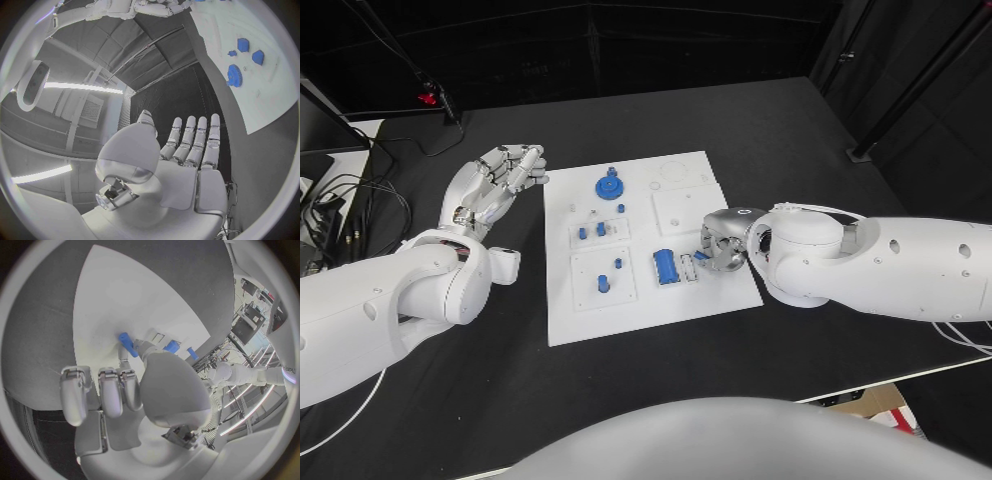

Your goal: Assemble the parts on the task board

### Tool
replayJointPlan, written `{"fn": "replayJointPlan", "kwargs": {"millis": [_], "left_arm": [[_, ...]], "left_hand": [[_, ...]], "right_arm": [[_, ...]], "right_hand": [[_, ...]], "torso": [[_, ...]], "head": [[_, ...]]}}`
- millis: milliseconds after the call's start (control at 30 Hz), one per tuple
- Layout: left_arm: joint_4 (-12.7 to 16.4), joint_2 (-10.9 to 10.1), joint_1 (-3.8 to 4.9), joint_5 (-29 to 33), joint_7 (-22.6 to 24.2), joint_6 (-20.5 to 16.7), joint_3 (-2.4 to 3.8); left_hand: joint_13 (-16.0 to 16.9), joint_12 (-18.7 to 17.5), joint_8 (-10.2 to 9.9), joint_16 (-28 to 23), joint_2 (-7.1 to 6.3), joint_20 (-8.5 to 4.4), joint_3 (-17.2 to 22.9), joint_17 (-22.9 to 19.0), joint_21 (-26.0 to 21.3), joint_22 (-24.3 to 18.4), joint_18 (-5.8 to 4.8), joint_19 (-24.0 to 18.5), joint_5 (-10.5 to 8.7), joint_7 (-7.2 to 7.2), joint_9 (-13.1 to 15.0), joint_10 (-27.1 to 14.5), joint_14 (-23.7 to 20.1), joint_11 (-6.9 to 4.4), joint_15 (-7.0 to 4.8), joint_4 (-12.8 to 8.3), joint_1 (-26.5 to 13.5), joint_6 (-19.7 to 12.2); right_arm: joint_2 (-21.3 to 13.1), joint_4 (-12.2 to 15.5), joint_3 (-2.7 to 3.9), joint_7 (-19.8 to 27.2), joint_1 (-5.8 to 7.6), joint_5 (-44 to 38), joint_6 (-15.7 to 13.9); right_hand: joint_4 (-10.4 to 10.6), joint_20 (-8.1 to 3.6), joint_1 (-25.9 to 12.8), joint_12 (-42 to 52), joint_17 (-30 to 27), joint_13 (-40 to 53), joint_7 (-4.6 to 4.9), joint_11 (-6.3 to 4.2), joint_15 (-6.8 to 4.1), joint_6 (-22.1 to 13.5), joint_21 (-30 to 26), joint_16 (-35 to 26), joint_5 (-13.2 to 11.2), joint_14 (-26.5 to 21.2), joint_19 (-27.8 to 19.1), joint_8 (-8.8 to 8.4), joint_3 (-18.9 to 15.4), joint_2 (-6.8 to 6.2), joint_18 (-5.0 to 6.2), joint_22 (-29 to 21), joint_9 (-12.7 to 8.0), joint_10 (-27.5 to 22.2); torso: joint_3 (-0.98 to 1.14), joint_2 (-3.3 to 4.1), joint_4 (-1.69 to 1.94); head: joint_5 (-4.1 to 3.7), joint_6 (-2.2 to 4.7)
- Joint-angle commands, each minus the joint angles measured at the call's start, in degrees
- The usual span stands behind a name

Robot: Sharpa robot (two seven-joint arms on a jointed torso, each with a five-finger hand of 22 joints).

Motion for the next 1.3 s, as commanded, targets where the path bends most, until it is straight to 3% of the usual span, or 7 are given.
{"fn": "replayJointPlan", "kwargs": {"millis": [33, 500, 867, 1100, 1300], "left_arm": [[0.1, 0.0, 0.07, 0.0, 1.1, 0.4, 0.06], [0.0, 0.0, 0.05, 0.0, 0.9, 0.6, 0.06], [-0.1, 0.1, 0.04, 0.0, 0.9, 0.5, 0.06], [-0.2, 0.2, 0.03, 0.0, 0.8, 0.6, 0.06], [-0.3, 0.3, 0.03, 0.0, 0.7, 0.6, 0.06]], "left_hand": [[0.0, 0.3, 0.3, 0.3, 0.11, 0.18, -0.3, 0.0, 0.0, -0.1, -0.95, -0.1, 0.12, 8.25, 0.0, -0.3, -0.4, 0.02, -0.17, -0.1, 0.5, -0.4], [0.0, 0.3, 0.3, 0.3, 0.11, 0.18, -0.3, 0.0, 0.0, -0.1, -0.95, -0.1, 0.12, 8.25, 0.0, -0.3, -0.4, 0.02, -0.17, -0.1, 0.5, -0.4], [0.0, 0.3, 0.3, 0.3, 0.11, 0.18, -0.3, 0.0, 0.0, -0.1, -0.95, -0.1, 0.12, 8.25, 0.0, -0.3, -0.4, 0.02, -0.17, -0.1, 0.5, -0.4], [-0.1, 0.4, 0.3, 0.4, 0.14, 0.18, -0.3, -0.2, 0.1, -0.1, -0.95, -0.2, 0.15, 8.25, -0.1, -0.3, -0.4, 0.02, -0.17, -0.1, 0.5, -0.4], [-0.1, 0.4, 0.3, 0.4, 0.14, 0.18, -0.3, -0.2, 0.1, -0.1, -0.95, -0.2, 0.15, 8.25, -0.1, -0.3, -0.4, 0.02, -0.17, -0.1, 0.5, -0.4]], "right_arm": [[-0.5, -0.4, -0.47, -0.6, -0.46, 3.0, -1.4], [-3.8, 1.9, -0.45, 5.4, -0.44, 11.2, -12.1], [-7.0, 3.1, -0.41, 13.4, -0.37, 29.3, -20.1], [-7.7, 3.0, -0.40, 17.9, -0.33, 42.1, -22.2], [-7.8, 2.4, -0.40, 20.3, -0.32, 50.9, -20.5]], "right_hand": [[-5.6, -0.12, -1.9, 0.1, 15.1, 15.1, -0.94, -0.24, -0.44, 2.2, 0.2, 0.1, 0.3, 6.1, 6.0, -0.67, 6.7, -0.58, -0.42, 15.1, -42.4, 6.0], [-6.2, 0.11, -4.9, 0.1, 15.1, 15.1, -0.41, 0.12, -0.08, 6.0, 0.2, 0.1, -0.4, 6.1, 6.0, -1.27, 6.9, -1.53, -0.42, 15.1, -42.4, 6.0], [-6.9, 0.40, -5.4, 0.1, 15.1, 15.1, 0.10, 0.55, 0.25, 8.3, 0.2, 0.1, 2.2, 6.1, 6.0, -2.08, 5.6, -1.73, -0.42, 15.1, -42.5, 6.0], [-7.0, 0.48, -5.6, 0.1, 15.1, 15.1, 0.15, 0.61, 0.34, 8.7, 0.2, 0.1, 2.8, 6.1, 6.0, -2.34, 5.0, -1.74, -0.42, 15.1, -42.5, 6.0], [-6.8, 0.54, -6.1, 0.1, 15.1, 15.1, 0.15, 0.62, 0.38, 9.0, 0.2, 0.1, 3.2, 6.1, 6.0, -2.67, 4.1, -1.67, -0.42, 15.1, -42.6, 6.0]], "torso": [[0.01, 0.00, -0.02], [-0.01, 0.00, 0.01], [-0.02, -0.01, 0.04], [-0.04, 0.04, 0.01], [-0.02, 0.01, 0.06]], "head": [[0.05, 0.01], [0.16, 0.01], [0.27, 0.01], [0.33, 0.01], [0.37, 0.01]]}}
